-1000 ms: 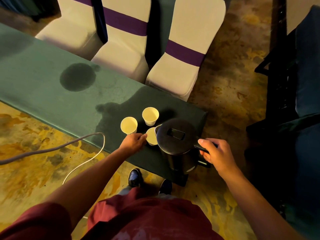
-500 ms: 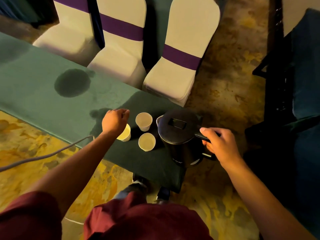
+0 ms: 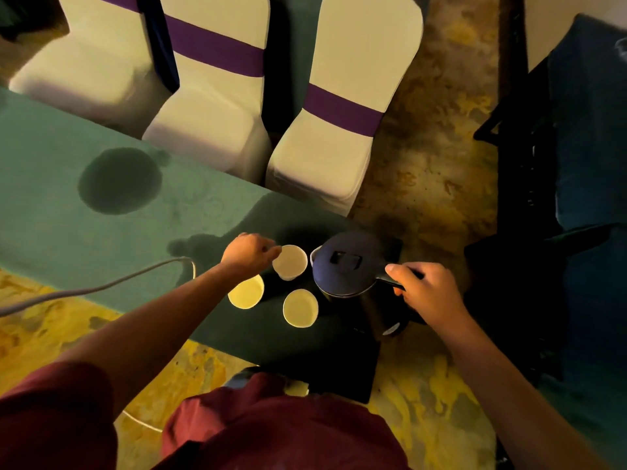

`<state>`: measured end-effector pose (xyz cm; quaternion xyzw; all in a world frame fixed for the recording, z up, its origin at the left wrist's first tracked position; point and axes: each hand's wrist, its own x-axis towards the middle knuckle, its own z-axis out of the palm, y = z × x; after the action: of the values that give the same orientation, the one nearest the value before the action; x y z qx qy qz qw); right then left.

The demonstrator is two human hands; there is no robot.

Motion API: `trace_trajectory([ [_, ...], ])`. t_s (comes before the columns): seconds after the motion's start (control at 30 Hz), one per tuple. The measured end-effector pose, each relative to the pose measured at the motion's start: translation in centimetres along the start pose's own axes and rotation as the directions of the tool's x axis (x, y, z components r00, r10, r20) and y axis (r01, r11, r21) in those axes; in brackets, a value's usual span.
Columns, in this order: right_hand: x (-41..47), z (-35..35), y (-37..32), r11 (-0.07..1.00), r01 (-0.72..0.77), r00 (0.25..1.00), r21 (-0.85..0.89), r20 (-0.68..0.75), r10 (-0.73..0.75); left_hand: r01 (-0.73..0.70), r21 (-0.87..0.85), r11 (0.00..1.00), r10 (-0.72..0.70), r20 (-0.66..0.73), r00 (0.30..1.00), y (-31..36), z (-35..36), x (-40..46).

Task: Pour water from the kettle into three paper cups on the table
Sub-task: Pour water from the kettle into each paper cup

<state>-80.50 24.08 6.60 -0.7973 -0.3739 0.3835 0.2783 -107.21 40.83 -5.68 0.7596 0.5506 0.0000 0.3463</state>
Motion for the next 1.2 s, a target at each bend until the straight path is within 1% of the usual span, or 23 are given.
trace_trajectory([
  [0.07, 0.3, 0.3, -0.1, 1.000, 0.007, 1.000, -0.026, 0.004, -0.007, -0.003, -0.008, 1.000, 0.004, 0.038, 0.999, 0.1, 0.1, 0.3],
  [0.17, 0.3, 0.7, -0.6, 0.998, 0.014, 1.000, -0.067, 0.014, -0.013, 0.000, -0.022, 1.000, 0.001, 0.060, 0.998, -0.1, 0.3, 0.4],
  [0.33, 0.4, 1.3, -1.9, 0.988, 0.016, 1.000, -0.151, 0.018, -0.013, 0.032, -0.076, 0.997, -0.022, 0.122, 0.992, -0.5, 0.8, 0.9],
  [0.5, 0.9, 2.2, -2.8, 0.962, 0.057, 0.998, -0.267, 0.041, -0.048, 0.037, -0.103, 0.994, -0.024, 0.120, 0.992, -0.7, 1.2, 1.2],
  [0.6, 1.2, 2.4, -3.2, 0.948, 0.046, 0.998, -0.314, 0.050, -0.032, 0.040, -0.124, 0.991, -0.027, 0.111, 0.993, -0.9, 1.3, 1.2],
  [0.93, 1.5, 2.7, -4.0, 0.925, 0.033, 0.998, -0.380, 0.060, -0.011, 0.021, -0.254, 0.967, -0.001, 0.079, 0.997, -0.8, 2.0, 0.7],
  [1.2, 1.4, 2.6, -4.2, 0.928, 0.025, 0.997, -0.372, 0.077, 0.004, 0.015, -0.232, 0.973, 0.005, 0.082, 0.997, -1.2, 2.2, 0.9],
])
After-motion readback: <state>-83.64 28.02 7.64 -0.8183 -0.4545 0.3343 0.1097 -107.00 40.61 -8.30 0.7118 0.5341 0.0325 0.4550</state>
